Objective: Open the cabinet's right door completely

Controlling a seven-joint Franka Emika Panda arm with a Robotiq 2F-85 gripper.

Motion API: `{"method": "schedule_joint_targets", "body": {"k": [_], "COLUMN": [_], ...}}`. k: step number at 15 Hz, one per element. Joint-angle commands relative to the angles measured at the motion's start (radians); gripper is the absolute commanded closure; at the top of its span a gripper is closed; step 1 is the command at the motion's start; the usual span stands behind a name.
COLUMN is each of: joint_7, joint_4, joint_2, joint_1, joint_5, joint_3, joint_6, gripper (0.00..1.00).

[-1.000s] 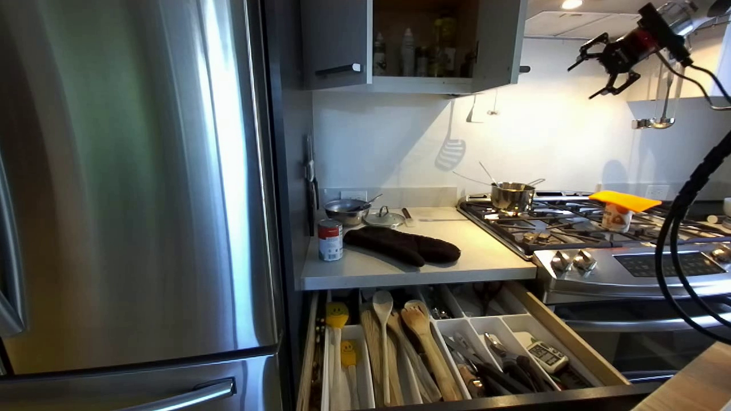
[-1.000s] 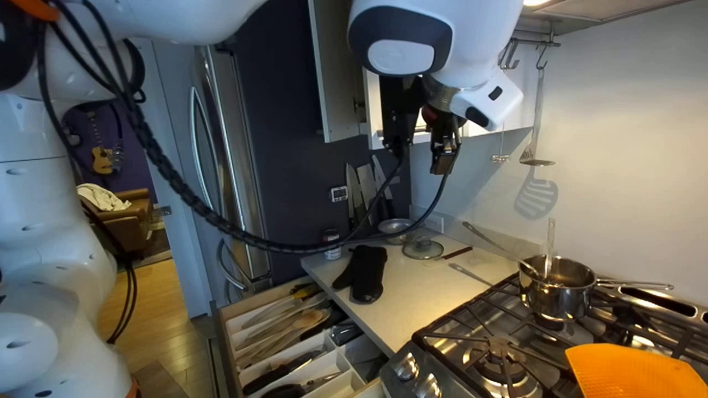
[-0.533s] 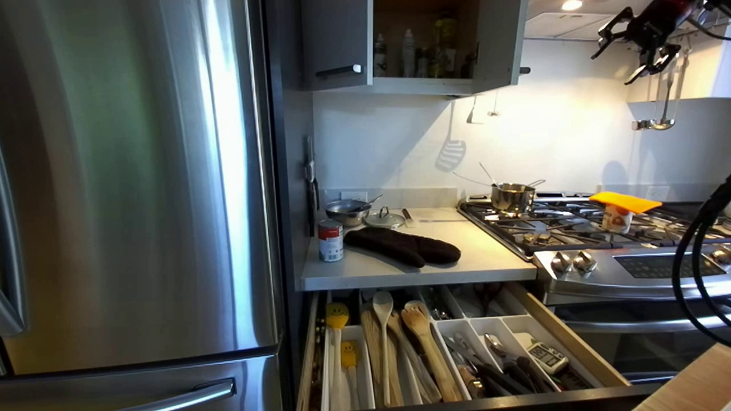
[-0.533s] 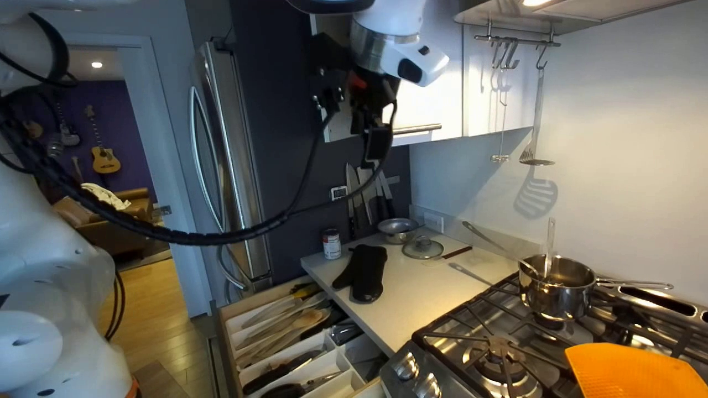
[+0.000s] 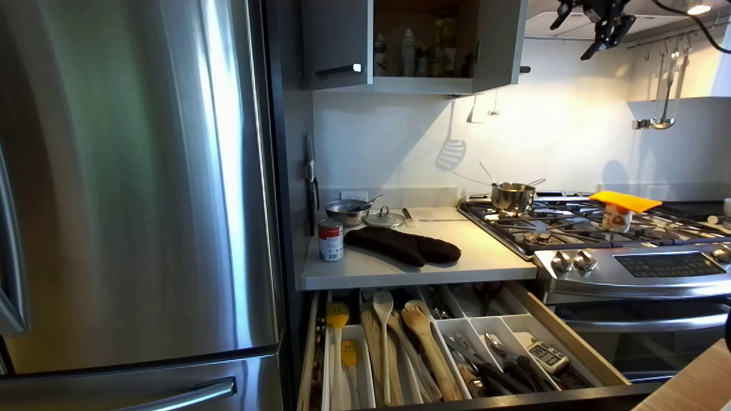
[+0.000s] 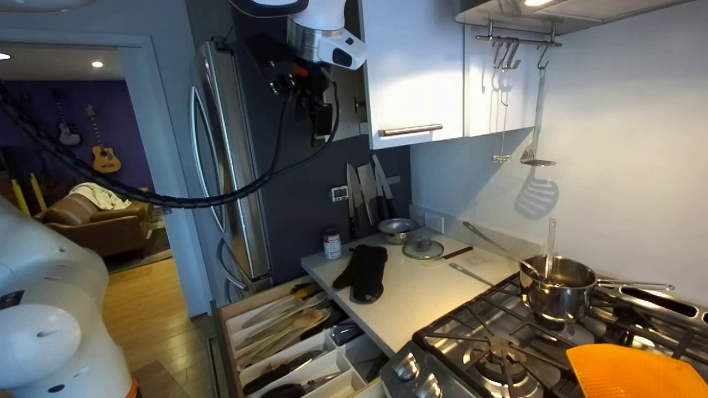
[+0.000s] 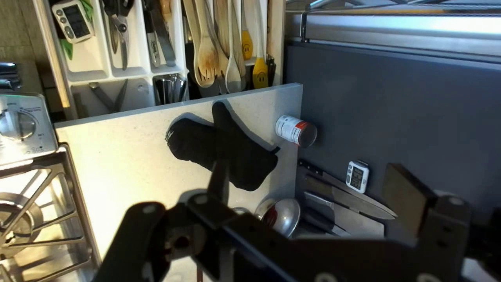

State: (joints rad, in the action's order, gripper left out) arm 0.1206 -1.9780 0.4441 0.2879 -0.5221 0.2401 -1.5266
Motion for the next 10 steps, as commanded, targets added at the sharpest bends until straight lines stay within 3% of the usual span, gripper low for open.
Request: {"method": "schedule_joint_targets", "body": {"k": [1,4,10], "joint_7": [-0.008,-0.006,-0.090], "joint_4": [0.000,-0.007,0.007], "joint_2": [0.002,0.002,0.141], "joint_1": [-0.031,-0.028,-0.060], "joint_5": [0.010,0.009,0.169], "joint_3": [0.024,0.033,-0.129], "joint_6": [-0.003,-0.004,-0.218], "gripper": [0.00,0.00,0.00]}}
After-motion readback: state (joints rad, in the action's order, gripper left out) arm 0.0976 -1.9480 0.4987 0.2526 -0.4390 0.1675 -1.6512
